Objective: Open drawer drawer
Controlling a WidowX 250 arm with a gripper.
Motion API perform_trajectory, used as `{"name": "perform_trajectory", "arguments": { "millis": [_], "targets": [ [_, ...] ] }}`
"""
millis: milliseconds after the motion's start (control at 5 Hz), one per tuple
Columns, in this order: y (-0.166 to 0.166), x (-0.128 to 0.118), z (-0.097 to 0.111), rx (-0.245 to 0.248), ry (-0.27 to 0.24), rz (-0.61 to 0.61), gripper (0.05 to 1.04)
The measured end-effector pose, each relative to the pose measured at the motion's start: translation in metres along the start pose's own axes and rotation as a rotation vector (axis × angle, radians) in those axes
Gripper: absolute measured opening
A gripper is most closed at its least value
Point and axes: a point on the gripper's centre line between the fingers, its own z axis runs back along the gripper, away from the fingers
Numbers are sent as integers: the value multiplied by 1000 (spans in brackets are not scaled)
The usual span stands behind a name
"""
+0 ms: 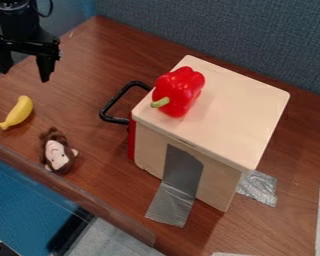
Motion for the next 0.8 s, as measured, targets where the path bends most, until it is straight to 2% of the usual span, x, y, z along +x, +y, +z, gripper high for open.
{"name": "perform_trajectory", "arguments": {
  "millis": [200, 400, 800],
  "targets": [
    [-2, -4, -7, -10, 26, 4, 999],
    [-41, -1, -5, -80, 37, -52, 999],
    [-97, 2, 2, -170, 29, -116, 999]
  ]
}}
